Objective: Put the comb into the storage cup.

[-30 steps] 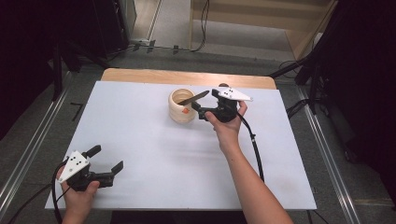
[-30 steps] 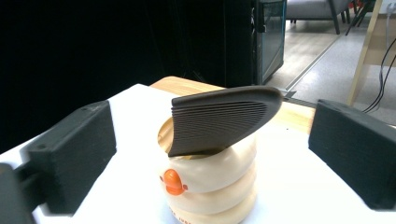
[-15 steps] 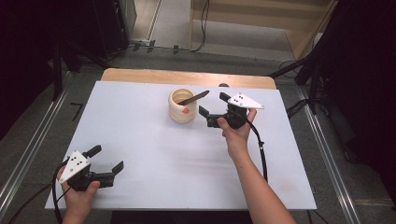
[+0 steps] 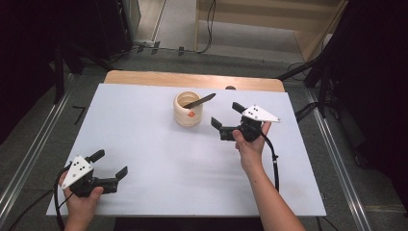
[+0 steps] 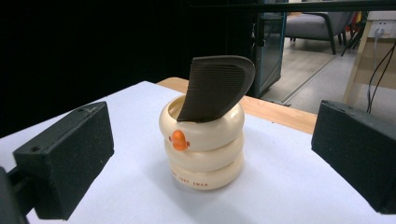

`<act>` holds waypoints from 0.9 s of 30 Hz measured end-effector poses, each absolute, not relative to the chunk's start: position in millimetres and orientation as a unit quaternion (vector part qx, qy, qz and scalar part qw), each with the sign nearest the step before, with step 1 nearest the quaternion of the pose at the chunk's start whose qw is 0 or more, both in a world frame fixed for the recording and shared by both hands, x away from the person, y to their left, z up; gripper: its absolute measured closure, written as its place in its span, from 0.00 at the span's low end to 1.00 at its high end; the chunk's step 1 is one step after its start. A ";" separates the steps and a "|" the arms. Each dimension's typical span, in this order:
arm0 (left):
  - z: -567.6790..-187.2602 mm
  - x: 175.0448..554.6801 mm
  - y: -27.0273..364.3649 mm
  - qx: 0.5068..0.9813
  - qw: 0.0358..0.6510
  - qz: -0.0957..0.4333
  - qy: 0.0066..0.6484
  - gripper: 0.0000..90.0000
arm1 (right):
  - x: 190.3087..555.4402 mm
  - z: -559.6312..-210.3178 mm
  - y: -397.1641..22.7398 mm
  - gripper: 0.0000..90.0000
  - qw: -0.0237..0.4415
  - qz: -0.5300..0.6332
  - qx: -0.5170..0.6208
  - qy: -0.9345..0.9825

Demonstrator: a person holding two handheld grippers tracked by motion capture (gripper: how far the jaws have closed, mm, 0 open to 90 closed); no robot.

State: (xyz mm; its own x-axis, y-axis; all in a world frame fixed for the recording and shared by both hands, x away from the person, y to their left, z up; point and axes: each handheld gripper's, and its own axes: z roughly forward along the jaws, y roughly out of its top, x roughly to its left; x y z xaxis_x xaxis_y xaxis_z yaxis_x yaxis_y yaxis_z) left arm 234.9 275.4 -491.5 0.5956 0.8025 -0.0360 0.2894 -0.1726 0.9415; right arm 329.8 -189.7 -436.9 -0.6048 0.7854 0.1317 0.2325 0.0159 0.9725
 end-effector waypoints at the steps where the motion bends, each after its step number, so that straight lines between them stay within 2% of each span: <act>1: -491.5 234.9 275.4 0.725 0.522 0.246 0.377 0.00 | 327.8 -437.3 -190.5 0.00 0.231 0.591 0.380 0.673; 27: -491.3 235.9 276.1 0.720 0.522 0.250 0.383 0.00 | 289.1 -463.7 -231.7 0.00 0.235 0.591 0.398 0.662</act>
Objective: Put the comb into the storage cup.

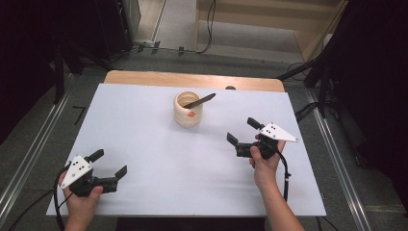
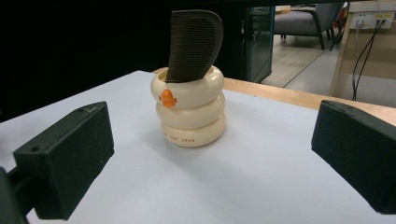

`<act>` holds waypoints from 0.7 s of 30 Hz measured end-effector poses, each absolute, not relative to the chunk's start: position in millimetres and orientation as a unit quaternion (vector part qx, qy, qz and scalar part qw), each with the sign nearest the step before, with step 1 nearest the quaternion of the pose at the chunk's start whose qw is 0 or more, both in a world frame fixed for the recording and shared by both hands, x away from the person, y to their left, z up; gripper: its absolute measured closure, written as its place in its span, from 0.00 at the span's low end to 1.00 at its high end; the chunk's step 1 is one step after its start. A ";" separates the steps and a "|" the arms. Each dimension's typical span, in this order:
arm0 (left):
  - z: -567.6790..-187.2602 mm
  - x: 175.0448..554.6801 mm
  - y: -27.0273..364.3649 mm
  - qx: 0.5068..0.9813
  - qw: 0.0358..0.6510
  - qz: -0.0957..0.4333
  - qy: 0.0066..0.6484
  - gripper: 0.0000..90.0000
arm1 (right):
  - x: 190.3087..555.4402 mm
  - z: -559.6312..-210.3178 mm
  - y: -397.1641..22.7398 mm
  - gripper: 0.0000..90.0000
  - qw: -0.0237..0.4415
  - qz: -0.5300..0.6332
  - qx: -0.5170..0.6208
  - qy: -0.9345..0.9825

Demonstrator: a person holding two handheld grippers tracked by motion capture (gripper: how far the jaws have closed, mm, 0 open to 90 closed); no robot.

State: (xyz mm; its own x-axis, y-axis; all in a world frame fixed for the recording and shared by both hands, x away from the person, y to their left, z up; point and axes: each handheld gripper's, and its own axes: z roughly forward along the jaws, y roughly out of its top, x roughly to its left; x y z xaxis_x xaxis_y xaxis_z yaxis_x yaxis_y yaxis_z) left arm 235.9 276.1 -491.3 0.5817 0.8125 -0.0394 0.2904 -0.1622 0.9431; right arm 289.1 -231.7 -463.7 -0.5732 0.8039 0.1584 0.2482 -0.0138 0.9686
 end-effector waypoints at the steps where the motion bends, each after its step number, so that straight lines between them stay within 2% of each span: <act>1: -491.1 236.0 276.3 0.721 0.521 0.251 0.382 0.00 | 287.7 -464.9 -233.3 0.00 0.235 0.589 0.400 0.661; 4: -490.9 235.7 276.2 0.718 0.525 0.255 0.380 0.00 | 284.6 -468.2 -237.8 0.00 0.247 0.582 0.395 0.667; 21: -491.4 235.3 276.9 0.713 0.526 0.256 0.386 0.00 | 258.5 -485.3 -270.3 0.00 0.246 0.576 0.406 0.665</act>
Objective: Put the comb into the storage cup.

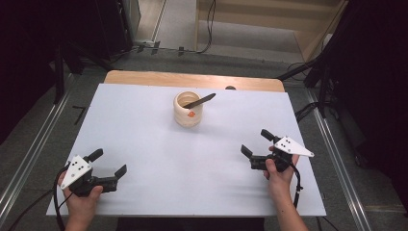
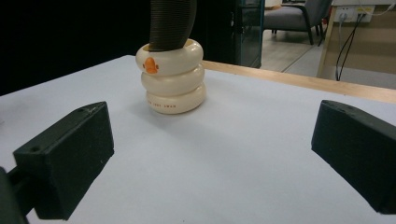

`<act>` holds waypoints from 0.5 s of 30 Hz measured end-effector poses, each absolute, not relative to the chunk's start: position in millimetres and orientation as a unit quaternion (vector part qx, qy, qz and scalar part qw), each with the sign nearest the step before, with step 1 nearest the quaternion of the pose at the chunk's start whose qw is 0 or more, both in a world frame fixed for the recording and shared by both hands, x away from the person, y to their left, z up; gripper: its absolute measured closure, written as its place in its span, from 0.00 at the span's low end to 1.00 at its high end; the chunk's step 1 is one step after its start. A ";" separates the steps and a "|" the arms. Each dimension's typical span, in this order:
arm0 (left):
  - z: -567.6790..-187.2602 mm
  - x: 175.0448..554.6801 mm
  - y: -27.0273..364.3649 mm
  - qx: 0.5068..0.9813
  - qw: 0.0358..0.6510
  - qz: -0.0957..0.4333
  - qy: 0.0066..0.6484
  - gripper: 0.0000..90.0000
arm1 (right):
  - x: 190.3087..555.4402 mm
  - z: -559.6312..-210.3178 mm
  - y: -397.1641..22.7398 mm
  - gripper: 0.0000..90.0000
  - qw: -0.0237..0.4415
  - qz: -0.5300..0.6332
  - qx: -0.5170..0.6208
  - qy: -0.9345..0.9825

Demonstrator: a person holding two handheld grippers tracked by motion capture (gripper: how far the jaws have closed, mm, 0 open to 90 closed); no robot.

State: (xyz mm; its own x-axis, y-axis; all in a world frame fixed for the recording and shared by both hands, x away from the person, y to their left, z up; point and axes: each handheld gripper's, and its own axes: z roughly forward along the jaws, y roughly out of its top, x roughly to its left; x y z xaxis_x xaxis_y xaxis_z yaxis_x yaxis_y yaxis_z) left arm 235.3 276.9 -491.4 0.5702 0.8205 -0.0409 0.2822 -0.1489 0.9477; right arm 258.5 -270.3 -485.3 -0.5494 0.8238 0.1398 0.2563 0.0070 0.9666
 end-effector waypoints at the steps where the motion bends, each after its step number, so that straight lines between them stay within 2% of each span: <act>1: -491.4 235.3 277.2 0.713 0.527 0.255 0.387 0.00 | 256.5 -486.0 -272.8 0.00 0.248 0.577 0.405 0.665; 15: -491.4 234.5 279.8 0.708 0.529 0.253 0.392 0.00 | 234.0 -498.5 -290.1 0.00 0.248 0.563 0.414 0.671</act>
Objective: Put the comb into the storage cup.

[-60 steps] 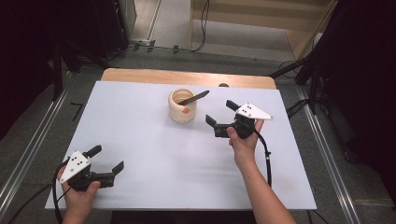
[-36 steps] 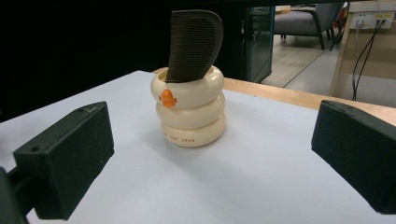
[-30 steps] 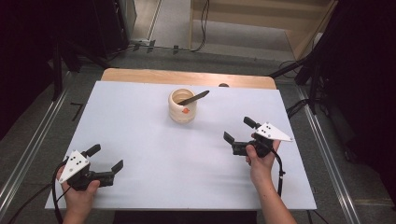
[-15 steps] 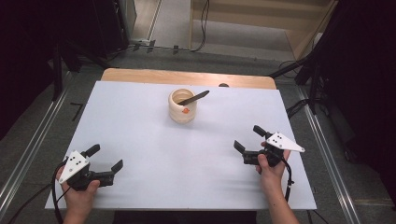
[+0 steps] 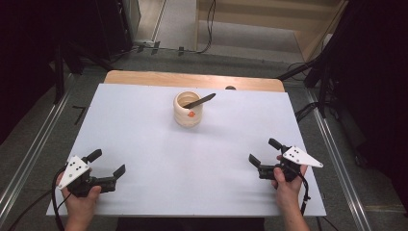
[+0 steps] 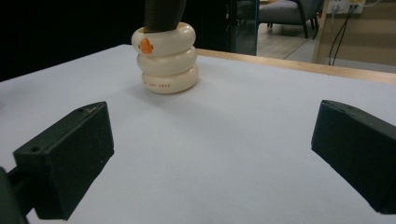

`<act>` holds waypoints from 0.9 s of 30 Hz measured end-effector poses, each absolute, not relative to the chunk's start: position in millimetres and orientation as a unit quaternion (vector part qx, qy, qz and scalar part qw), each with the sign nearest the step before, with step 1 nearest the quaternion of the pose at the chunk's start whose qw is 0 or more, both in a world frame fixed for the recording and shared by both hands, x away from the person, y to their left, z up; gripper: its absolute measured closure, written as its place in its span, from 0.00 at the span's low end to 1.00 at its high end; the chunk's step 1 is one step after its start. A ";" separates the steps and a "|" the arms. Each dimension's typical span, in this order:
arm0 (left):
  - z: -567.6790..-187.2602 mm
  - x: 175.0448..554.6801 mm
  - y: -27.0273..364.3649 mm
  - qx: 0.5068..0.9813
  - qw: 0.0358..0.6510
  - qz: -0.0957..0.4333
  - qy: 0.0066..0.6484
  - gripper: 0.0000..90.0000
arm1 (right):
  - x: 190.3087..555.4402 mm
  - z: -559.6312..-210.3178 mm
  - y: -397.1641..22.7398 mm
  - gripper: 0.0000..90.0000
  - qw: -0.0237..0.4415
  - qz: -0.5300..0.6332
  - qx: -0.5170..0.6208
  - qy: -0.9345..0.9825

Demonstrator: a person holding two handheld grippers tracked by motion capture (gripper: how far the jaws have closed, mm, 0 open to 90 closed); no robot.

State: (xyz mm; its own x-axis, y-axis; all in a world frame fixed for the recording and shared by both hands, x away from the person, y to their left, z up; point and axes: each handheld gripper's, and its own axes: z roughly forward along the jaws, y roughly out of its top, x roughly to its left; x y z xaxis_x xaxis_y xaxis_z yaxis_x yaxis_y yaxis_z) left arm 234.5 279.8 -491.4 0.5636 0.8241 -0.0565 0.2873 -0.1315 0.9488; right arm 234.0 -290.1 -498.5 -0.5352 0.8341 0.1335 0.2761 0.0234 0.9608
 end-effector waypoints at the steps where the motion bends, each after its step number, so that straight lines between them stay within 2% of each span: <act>1: -491.4 234.6 279.8 0.709 0.528 0.253 0.392 0.00 | 232.3 -499.7 -291.6 0.00 0.248 0.561 0.414 0.672; 27: -492.2 235.3 281.0 0.707 0.529 0.244 0.401 0.00 | 173.1 -516.1 -348.2 0.00 0.282 0.518 0.465 0.660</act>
